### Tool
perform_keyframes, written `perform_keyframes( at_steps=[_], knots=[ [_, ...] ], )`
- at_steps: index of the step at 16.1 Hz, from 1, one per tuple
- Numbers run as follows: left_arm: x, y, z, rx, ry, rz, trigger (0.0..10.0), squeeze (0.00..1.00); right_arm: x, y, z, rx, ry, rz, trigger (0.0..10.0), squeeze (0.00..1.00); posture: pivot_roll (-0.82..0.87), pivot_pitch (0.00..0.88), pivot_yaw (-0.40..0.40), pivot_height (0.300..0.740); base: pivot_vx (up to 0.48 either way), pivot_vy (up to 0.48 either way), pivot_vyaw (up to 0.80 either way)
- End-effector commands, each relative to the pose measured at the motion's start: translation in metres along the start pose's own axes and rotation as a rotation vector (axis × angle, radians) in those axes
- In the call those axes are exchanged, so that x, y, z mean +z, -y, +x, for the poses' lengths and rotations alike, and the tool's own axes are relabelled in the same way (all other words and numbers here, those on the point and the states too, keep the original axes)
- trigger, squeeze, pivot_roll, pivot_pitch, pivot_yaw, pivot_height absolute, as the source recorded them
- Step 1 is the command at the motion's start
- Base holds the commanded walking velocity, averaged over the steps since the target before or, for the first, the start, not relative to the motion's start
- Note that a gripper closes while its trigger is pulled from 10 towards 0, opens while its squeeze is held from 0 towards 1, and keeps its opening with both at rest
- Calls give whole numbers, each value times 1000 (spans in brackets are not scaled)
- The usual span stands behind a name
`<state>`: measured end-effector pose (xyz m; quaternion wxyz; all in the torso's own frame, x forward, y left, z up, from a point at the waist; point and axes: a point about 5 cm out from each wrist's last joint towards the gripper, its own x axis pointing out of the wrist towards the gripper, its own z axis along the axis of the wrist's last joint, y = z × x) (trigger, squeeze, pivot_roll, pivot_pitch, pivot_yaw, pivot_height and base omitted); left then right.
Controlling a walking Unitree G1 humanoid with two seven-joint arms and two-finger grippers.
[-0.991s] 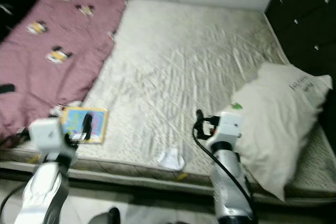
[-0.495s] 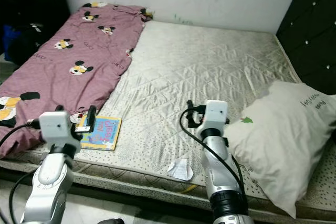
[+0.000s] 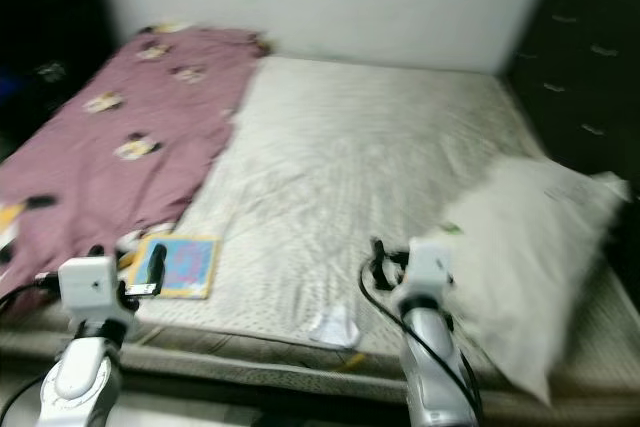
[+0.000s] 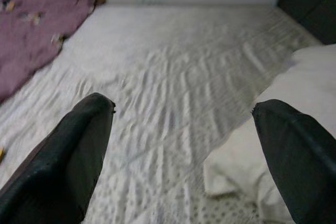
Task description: Clean up the room
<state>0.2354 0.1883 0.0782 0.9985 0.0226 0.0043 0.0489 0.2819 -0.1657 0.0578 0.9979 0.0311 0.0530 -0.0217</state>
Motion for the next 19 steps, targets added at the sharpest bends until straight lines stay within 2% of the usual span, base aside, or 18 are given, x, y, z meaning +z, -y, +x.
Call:
perform_keyframes(
  at_steps=[1,4,11,14,16,19],
  knots=[
    [2,4,2,-9,11,-9,10000,0,5,7,0,-17,21,-3,10000,0,10,0,-44,740,0,0,-800],
    [1,2,-6,-8,11,-4,10000,0,6,17,-6,-32,22,3,10000,0,6,0,-47,740,0,0,-800],
    [2,5,-12,5,9,-9,10000,0,13,11,-5,25,34,-13,10000,0,5,0,-70,740,0,0,0],
    [7,5,-20,5,9,-18,10000,0,21,12,-3,26,44,6,10000,0,7,19,-75,740,0,0,0],
    [6,4,-26,13,-2,-15,10000,0,19,9,-7,35,29,21,10000,0,10,36,-78,740,0,0,0],
    [4,3,-31,30,-20,-19,10000,0,12,5,-13,66,-17,-24,10000,0,5,40,-84,740,0,0,0]
  ],
)
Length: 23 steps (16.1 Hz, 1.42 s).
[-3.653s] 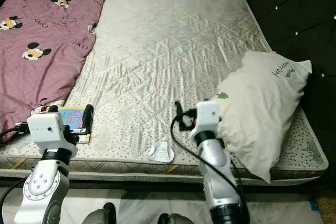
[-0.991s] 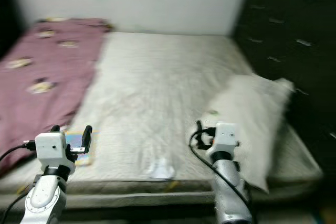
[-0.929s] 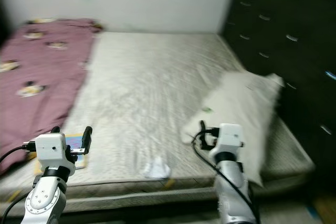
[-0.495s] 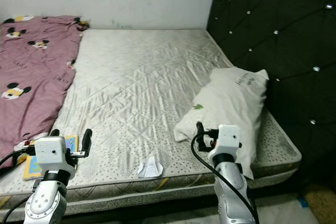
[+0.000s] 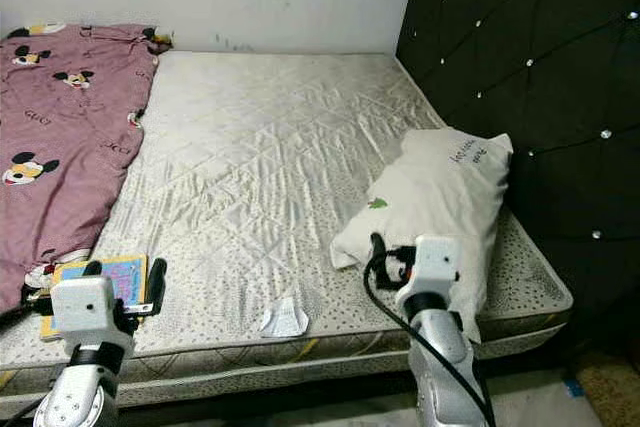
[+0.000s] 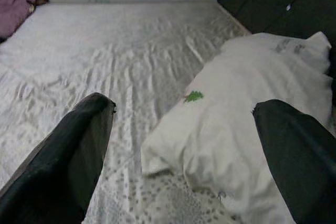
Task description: Clean up the room
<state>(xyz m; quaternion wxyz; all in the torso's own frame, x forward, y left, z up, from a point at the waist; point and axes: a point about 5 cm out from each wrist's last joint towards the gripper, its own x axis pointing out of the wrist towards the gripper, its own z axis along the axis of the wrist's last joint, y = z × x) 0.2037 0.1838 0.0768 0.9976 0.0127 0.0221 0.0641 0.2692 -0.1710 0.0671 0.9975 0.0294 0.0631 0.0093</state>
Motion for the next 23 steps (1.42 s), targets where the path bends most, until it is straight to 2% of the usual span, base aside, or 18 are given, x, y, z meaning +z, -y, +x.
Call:
perform_keyframes(
  at_steps=[1,5,15,20,23],
  knots=[
    [6,3,3,1,17,-5,10000,0,5,-1,1,23,3,-20,10000,0,-2,38,-87,740,0,0,0],
    [8,9,7,-8,22,-12,10000,0,11,-1,3,57,14,-14,10000,0,-15,40,-90,735,0,0,0],
    [9,11,9,10,28,-15,10000,0,7,-6,4,100,-20,-19,10000,0,-2,38,-101,593,0,0,0],
    [10,10,11,21,35,-11,10000,0,7,-5,7,94,-21,-21,10000,0,-2,34,-99,588,0,0,0],
    [10,10,11,28,36,-9,10000,0,10,-5,9,110,-4,-64,10000,0,-3,35,-99,588,0,0,0]
  ],
)
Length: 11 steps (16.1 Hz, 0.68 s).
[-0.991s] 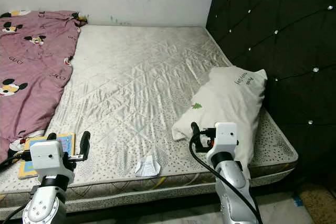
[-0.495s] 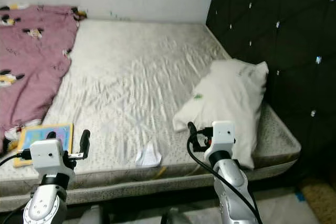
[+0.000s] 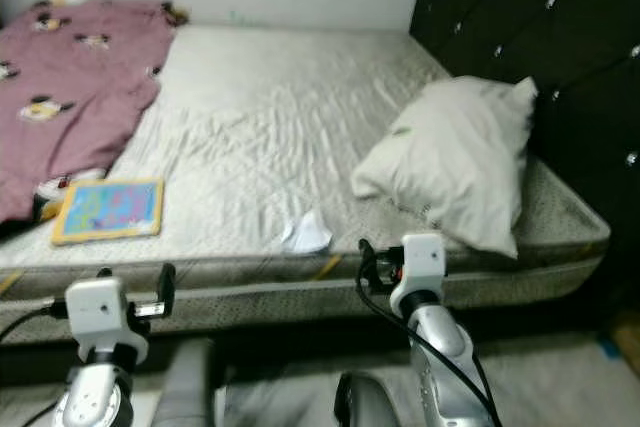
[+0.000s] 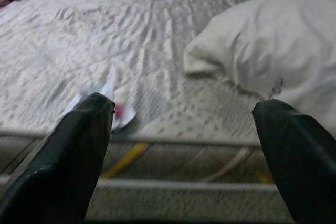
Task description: Clean up the room
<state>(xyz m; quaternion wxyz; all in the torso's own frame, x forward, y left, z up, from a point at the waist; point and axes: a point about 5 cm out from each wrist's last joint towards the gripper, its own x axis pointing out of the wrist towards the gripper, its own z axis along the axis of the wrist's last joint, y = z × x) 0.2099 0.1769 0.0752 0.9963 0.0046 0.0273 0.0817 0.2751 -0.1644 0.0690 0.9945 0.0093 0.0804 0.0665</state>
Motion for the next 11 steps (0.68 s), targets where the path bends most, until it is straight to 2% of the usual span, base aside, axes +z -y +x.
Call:
perform_keyframes(
  at_steps=[1,5,11],
  knots=[
    [11,3,6,-6,47,5,10000,0,10,2,4,14,41,-29,10000,0,-3,36,-100,588,0,0,794],
    [11,3,5,-5,46,2,10000,0,12,-1,6,37,54,-15,10000,0,-3,40,-102,588,0,0,659],
    [12,4,3,-9,40,-5,10000,0,16,-7,12,88,61,-39,10000,0,-1,69,-106,588,0,0,0]
  ],
)
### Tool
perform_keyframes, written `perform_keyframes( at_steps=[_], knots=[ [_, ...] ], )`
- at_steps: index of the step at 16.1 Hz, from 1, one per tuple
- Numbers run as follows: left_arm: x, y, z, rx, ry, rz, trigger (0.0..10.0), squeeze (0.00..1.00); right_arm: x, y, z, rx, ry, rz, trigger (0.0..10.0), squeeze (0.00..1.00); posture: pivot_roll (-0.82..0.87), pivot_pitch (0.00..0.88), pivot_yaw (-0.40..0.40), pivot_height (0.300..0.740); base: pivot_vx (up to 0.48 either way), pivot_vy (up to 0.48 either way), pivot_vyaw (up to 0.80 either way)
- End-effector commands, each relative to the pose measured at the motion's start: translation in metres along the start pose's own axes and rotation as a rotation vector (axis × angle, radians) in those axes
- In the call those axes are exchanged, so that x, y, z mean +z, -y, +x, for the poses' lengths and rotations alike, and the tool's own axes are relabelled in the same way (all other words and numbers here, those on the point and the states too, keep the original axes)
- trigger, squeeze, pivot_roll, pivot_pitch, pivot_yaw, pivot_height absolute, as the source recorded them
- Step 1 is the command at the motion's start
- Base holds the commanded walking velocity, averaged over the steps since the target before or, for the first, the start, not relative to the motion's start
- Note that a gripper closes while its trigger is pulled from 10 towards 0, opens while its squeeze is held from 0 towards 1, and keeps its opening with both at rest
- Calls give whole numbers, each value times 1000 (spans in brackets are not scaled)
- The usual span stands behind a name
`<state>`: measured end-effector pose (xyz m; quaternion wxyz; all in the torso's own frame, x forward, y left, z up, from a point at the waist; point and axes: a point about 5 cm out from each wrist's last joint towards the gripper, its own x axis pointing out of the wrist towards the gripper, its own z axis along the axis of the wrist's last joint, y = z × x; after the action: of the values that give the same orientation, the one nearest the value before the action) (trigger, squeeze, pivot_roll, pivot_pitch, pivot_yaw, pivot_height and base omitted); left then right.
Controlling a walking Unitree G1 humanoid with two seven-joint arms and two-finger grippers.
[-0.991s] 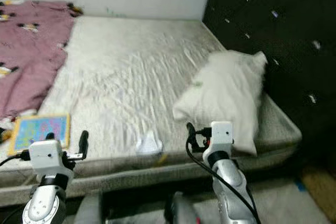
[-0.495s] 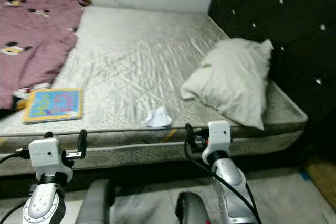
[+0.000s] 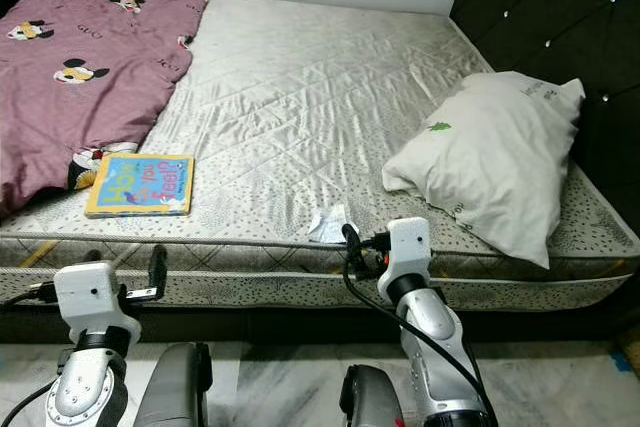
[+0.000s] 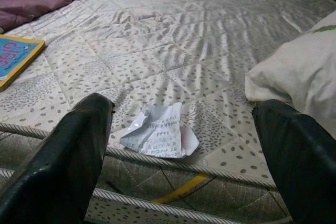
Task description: Clean up the room
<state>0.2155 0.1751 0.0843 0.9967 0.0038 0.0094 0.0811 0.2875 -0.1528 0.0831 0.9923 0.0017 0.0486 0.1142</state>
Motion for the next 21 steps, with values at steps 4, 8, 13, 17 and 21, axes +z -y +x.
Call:
perform_keyframes(
  at_steps=[4,8,13,17,21],
  knots=[
    [3,0,-5,-12,3,-9,10000,0,1,2,1,5,0,-18,10000,0,1,79,-109,588,63,0,0],
    [3,3,-3,-24,5,-15,10000,0,2,1,1,21,14,-10,10000,0,-4,83,-106,588,300,0,0],
    [4,3,-3,-34,8,-21,10000,0,2,-1,2,31,15,-21,10000,0,-2,84,-107,588,367,0,0],
    [4,3,-2,-36,6,-25,10000,0,3,-4,3,41,24,-29,10000,0,1,80,-105,588,395,0,0],
    [3,5,-1,-34,-7,-26,10000,0,0,-5,2,50,22,-40,10000,0,5,78,-101,588,0,0,0]
  ],
)
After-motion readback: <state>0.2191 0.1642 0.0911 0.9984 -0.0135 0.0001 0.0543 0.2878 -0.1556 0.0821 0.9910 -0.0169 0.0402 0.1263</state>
